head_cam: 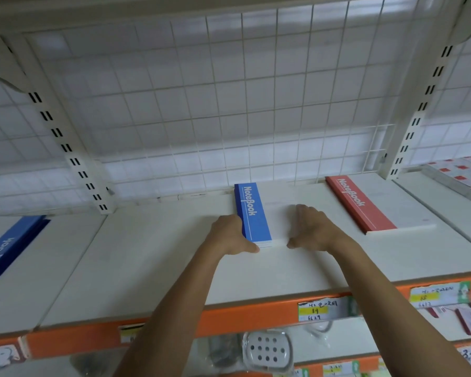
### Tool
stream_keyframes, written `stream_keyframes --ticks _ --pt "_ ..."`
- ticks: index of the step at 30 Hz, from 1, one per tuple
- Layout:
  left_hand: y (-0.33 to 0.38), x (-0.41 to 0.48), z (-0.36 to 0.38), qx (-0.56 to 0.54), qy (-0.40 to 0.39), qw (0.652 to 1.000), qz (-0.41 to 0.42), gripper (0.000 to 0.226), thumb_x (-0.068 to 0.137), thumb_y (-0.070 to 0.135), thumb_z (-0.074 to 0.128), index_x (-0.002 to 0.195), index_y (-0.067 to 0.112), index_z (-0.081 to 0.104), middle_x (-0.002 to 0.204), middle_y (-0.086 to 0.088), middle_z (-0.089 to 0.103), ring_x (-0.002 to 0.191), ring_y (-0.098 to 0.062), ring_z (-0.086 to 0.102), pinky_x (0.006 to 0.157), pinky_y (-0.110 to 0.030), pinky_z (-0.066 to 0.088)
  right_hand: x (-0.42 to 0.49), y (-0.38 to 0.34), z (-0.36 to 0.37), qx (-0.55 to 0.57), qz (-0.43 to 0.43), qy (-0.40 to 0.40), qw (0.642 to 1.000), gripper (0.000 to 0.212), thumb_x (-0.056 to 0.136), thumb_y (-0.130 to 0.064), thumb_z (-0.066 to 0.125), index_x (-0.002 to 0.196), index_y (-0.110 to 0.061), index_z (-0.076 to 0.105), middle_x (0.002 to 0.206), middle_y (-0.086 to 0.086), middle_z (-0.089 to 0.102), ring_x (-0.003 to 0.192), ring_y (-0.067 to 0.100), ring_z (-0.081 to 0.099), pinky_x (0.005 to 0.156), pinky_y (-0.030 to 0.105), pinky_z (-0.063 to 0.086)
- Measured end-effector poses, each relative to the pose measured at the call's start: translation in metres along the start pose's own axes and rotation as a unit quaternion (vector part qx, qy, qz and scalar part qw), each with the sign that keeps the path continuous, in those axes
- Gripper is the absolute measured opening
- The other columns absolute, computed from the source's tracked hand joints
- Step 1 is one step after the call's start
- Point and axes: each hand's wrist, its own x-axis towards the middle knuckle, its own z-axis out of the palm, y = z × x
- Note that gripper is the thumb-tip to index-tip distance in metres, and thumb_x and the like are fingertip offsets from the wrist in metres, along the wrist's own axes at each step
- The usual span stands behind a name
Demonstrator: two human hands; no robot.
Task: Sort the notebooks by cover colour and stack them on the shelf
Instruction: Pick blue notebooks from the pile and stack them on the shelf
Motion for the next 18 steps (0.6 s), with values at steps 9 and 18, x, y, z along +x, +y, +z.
stream_keyframes --ticks 9,18 --pt "0.002 -0.009 -0.004 -0.016 -0.014 1.0 -0.008 0.045 0.071 0.039 0.079 0.1 0.014 0.056 0.107 -0.001 0.063 0.096 -0.018 0.059 0.067 -0.023 0.044 -0.01 -0.012 -0.006 -0.044 0.018 -0.005 0.999 0.084 0.065 -0.029 0.078 0.133 -0.009 0.033 0.131 0.008 0.041 0.123 0.026 0.036 0.087 0.032 0.04" --pt "-0.044 -0.026 -0.036 0.009 0.143 0.99 -0.016 0.061 0.09 0.051 0.051 0.138 0.013 0.044 0.135 -0.01 0.052 0.125 -0.025 0.047 0.101 -0.033 0.038 -0.032 -0.096 0.017 -0.054 -0.159 0.043 0.985 0.083 0.081 -0.032 0.069 0.145 -0.009 0.021 0.154 0.006 0.021 0.143 0.023 0.013 0.113 0.03 0.02"
